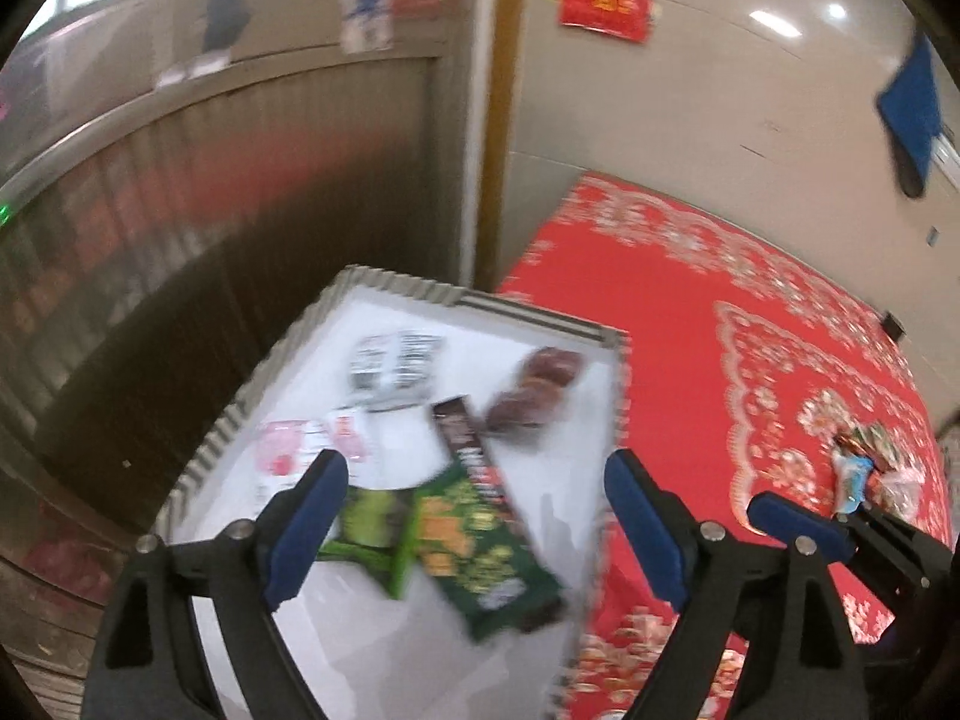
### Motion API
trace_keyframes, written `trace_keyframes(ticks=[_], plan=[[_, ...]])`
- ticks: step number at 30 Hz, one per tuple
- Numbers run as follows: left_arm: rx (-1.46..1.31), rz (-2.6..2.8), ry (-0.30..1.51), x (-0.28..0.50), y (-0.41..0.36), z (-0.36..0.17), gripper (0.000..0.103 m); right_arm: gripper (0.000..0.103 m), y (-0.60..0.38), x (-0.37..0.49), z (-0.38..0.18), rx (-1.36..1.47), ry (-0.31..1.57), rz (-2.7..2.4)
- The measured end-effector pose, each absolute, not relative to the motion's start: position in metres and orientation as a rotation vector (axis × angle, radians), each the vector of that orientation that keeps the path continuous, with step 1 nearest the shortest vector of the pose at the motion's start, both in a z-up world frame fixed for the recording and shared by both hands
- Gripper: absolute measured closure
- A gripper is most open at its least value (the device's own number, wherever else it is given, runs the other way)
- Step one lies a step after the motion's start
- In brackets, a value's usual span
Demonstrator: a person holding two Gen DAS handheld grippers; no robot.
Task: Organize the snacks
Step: 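Move both tools back from the tray to the snack pile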
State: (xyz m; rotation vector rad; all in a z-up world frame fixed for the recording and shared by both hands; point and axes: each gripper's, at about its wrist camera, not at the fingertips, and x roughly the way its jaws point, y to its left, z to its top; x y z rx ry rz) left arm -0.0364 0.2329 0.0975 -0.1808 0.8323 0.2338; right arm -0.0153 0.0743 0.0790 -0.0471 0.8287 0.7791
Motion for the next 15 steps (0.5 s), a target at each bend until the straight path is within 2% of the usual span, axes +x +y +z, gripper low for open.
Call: trace_keyframes(ticks=[15], plan=[[-0.052, -0.03, 0.902, 0.003, 0.092, 0.085, 0.014, 0.053, -0.094, -0.009, 0.072, 0.075, 0.846, 0.457]])
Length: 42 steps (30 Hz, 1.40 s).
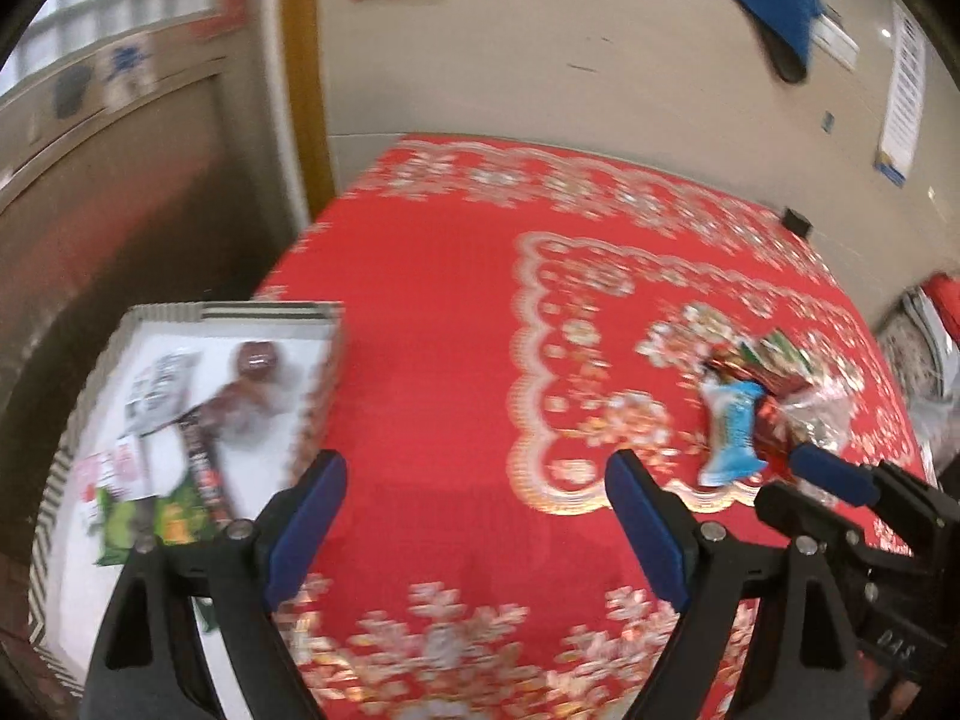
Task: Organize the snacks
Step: 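Move both tools back from the tray to the snack pile, then grasp the blue Sachima packet with the left gripper while the right gripper grasps the clear nut bag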
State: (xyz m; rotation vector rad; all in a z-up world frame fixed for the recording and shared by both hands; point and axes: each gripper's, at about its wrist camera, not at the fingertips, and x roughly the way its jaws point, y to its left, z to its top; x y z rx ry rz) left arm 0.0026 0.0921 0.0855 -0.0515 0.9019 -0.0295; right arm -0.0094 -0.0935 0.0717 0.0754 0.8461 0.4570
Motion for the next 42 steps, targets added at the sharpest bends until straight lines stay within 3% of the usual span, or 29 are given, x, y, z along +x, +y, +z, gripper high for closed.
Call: trace_keyframes(ticks=[12, 42], plan=[[0.014, -0.127, 0.944, 0.023, 0.013, 0.067, 0.014, 0.053, -0.166, -0.01, 0.062, 0.102, 0.847, 0.3], [0.051, -0.284, 1.072, 0.07, -0.061, 0.025, 0.014, 0.053, -0.237, -0.003, 0.042, 0.19, 0.892, 0.167]])
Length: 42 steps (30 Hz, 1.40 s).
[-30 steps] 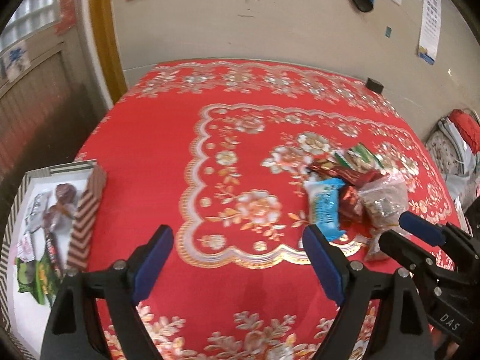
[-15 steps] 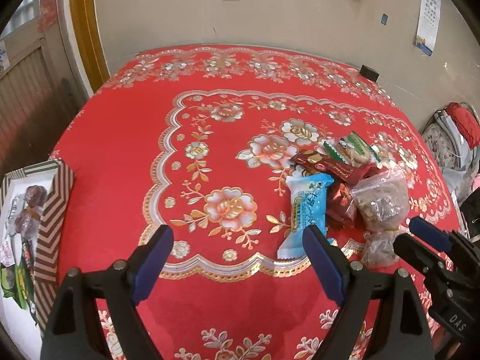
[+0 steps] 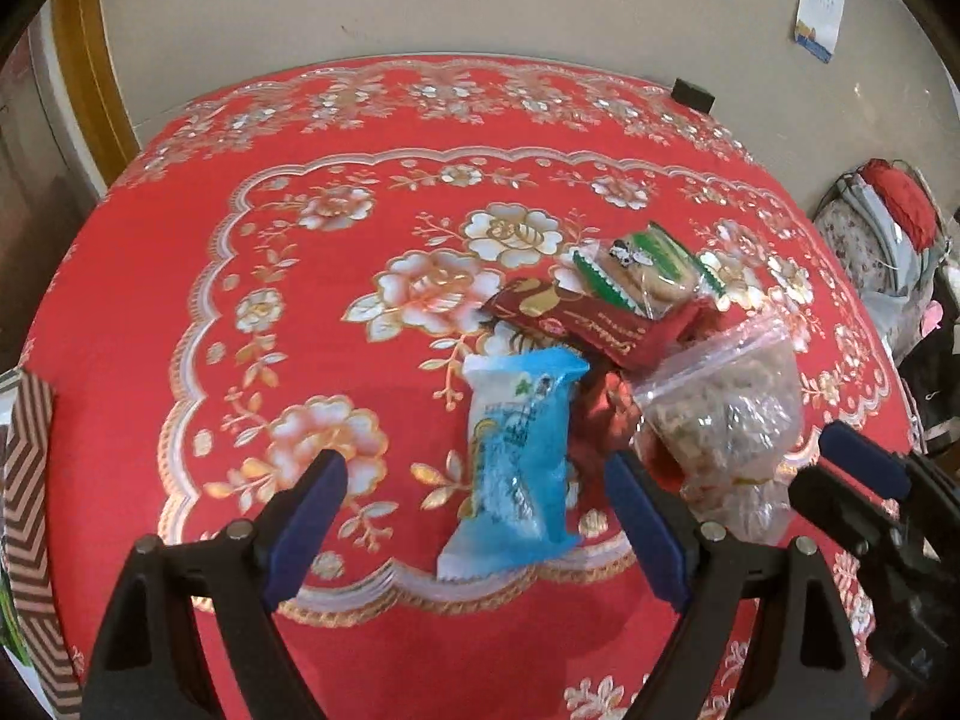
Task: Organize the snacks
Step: 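Grasp the blue Sachima packet with the left gripper while the right gripper grasps the clear nut bag, then carry the Sachima packet and nut bag over the tray and open both grippers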
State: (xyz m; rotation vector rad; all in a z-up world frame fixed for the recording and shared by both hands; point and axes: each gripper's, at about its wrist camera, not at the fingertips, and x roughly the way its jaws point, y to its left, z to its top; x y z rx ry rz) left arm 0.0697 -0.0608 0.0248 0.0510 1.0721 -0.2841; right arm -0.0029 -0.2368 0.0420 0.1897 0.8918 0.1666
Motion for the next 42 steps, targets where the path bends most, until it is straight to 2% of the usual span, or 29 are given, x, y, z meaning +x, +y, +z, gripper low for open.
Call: trace_keyframes(ticks=[3, 6, 12, 13, 14, 16, 19, 30, 42], plan=[[0.044, -0.277, 1.065, 0.075, -0.059, 0.023, 0.014, 0.038, -0.232, 0.002, 0.038, 0.162, 0.909, 0.185], [0.033, -0.287, 1.077, 0.079, -0.056, 0.018, 0.02, 0.037, -0.228, 0.009, 0.036, 0.151, 0.916, 0.197], [0.073, -0.29, 1.062, 0.077, -0.057, 0.017, 0.021, 0.037, -0.21, 0.026, 0.025, 0.071, 0.955, 0.21], [0.083, -0.288, 1.061, 0.077, -0.057, 0.017, 0.026, 0.038, -0.208, 0.026, 0.024, 0.054, 0.95, 0.211], [0.088, -0.287, 1.062, 0.077, -0.057, 0.016, 0.029, 0.047, -0.206, 0.025, 0.024, 0.039, 0.936, 0.212], [0.124, -0.27, 1.041, 0.076, -0.057, 0.016, 0.049, 0.055, -0.203, 0.022, 0.024, -0.002, 0.914, 0.211], [0.153, -0.279, 1.031, 0.075, -0.057, 0.017, 0.071, 0.06, -0.204, 0.018, 0.023, -0.006, 0.906, 0.214], [0.122, -0.258, 0.989, 0.049, -0.031, 0.033, 0.072, 0.062, -0.2, -0.013, 0.047, 0.064, 0.799, 0.295], [0.115, -0.167, 0.935, 0.025, 0.014, 0.054, 0.072, 0.062, -0.156, -0.016, 0.055, 0.036, 0.792, 0.36]])
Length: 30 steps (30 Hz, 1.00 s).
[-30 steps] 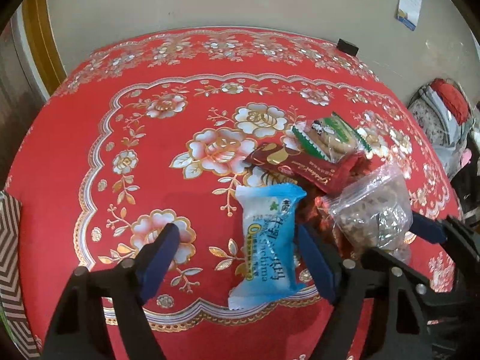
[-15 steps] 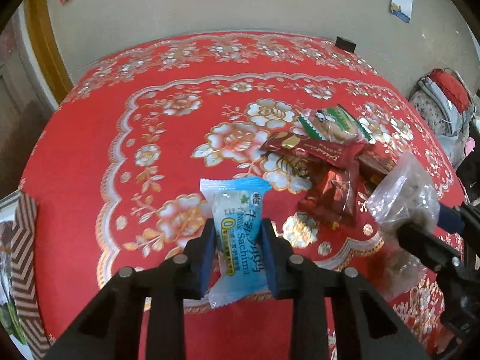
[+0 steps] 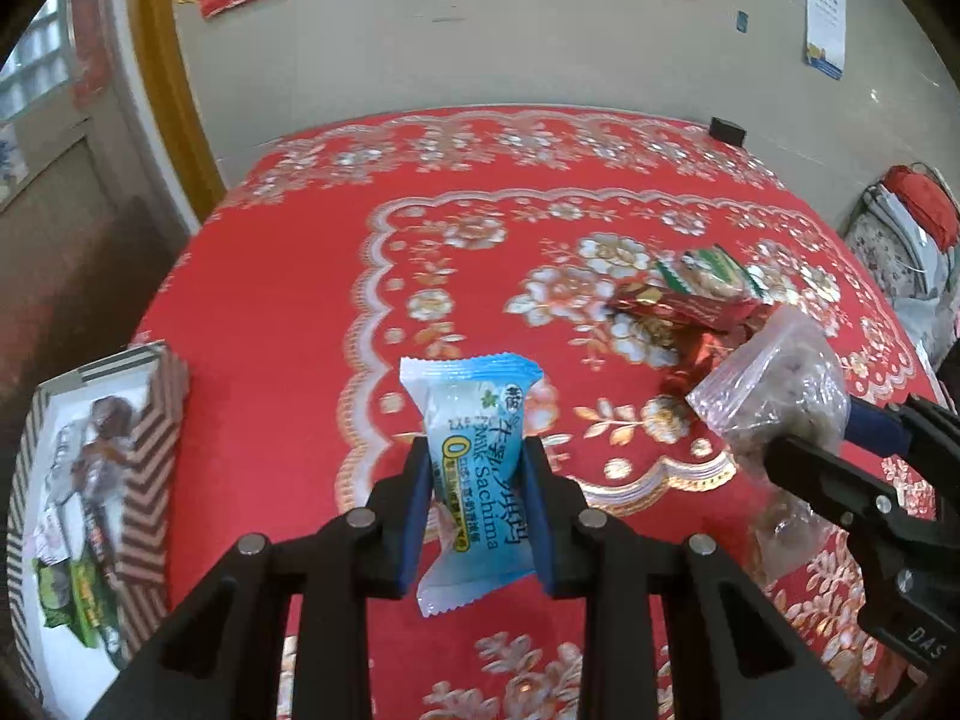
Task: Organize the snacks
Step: 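Carry the Sachima packet and nut bag over the tray and open both grippers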
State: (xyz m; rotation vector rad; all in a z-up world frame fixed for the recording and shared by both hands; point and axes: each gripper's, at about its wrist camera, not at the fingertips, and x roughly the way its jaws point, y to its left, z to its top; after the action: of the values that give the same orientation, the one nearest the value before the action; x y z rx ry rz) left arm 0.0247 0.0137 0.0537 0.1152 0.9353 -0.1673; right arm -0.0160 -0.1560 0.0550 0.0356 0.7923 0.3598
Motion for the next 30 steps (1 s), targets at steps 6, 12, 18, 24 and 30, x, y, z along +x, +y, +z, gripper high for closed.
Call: trace_keyframes(ticks=[6, 12, 18, 24, 30], plan=[[0.11, -0.124, 0.915, 0.018, 0.037, 0.063, 0.072, 0.062, -0.132, -0.014, 0.059, 0.012, 0.791, 0.393], [0.102, -0.083, 0.901, 0.012, 0.06, 0.07, 0.072, 0.062, -0.105, -0.011, 0.064, -0.011, 0.784, 0.43], [0.088, -0.047, 0.894, 0.008, 0.084, 0.074, 0.072, 0.062, -0.077, -0.008, 0.068, -0.031, 0.784, 0.477], [0.069, 0.001, 0.889, 0.006, 0.112, 0.077, 0.072, 0.062, -0.049, -0.006, 0.071, -0.058, 0.785, 0.517], [0.049, 0.049, 0.89, 0.002, 0.141, 0.077, 0.072, 0.062, -0.028, -0.002, 0.071, -0.08, 0.789, 0.544]])
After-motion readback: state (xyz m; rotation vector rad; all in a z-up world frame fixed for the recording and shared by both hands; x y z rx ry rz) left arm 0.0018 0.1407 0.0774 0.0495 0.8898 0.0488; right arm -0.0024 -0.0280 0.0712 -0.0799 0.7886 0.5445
